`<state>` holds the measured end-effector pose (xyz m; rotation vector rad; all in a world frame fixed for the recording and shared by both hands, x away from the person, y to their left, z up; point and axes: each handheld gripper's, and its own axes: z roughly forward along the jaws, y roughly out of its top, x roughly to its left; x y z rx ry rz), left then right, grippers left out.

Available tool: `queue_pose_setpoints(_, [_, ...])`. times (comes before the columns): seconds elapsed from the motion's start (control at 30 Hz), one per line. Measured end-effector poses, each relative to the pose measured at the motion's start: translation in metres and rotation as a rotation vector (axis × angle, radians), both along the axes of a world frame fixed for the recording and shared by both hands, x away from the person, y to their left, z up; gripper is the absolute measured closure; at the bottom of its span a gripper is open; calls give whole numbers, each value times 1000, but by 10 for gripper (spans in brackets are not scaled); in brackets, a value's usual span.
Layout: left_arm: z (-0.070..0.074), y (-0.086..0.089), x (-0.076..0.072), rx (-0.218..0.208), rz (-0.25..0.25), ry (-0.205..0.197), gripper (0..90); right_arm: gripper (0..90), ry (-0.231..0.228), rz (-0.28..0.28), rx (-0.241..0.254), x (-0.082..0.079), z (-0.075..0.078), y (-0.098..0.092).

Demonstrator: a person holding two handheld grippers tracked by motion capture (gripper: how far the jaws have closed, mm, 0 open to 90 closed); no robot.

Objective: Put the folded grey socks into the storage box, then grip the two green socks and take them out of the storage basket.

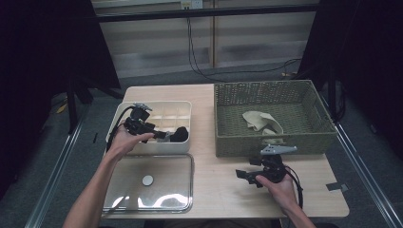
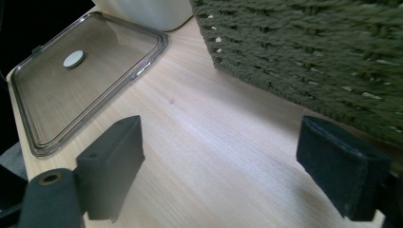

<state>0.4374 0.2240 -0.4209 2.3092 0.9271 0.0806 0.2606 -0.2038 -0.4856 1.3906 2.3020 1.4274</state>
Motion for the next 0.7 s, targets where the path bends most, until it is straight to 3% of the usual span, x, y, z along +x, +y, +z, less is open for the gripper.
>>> queue_pose_setpoints(0.07, [-1,1,-5,-42,70,-11,237,206,-3,-6,0,-1,1,-1])
queue_pose_setpoints(0.13, [0,2,-6,-33,82,-10,195,207,-6,-10,-5,-1,1,-1])
queue_pose_setpoints(0.17, [0,4,-8,-52,96,-14,198,214,-14,-18,-10,-1,2,-2])
queue_pose_setpoints(0.23, [4,7,-13,-83,98,-41,214,225,-22,-34,-20,-2,4,-2])
queue_pose_setpoints(0.3, [6,8,-14,-82,90,-39,223,238,-22,-47,-23,-2,4,-2])
queue_pose_setpoints(0.43, [9,8,-22,-75,79,-84,219,270,-38,-77,3,0,5,-4])
queue_pose_setpoints(0.5, [12,10,-29,-109,69,-96,215,275,-34,-73,-2,0,6,-3])
queue_pose_setpoints(0.67, [12,9,-40,-75,54,-115,214,293,-27,-57,0,-1,5,-2])
queue_pose_setpoints(0.7, [13,11,-45,-85,60,-122,228,298,-26,-54,2,-1,6,-2])
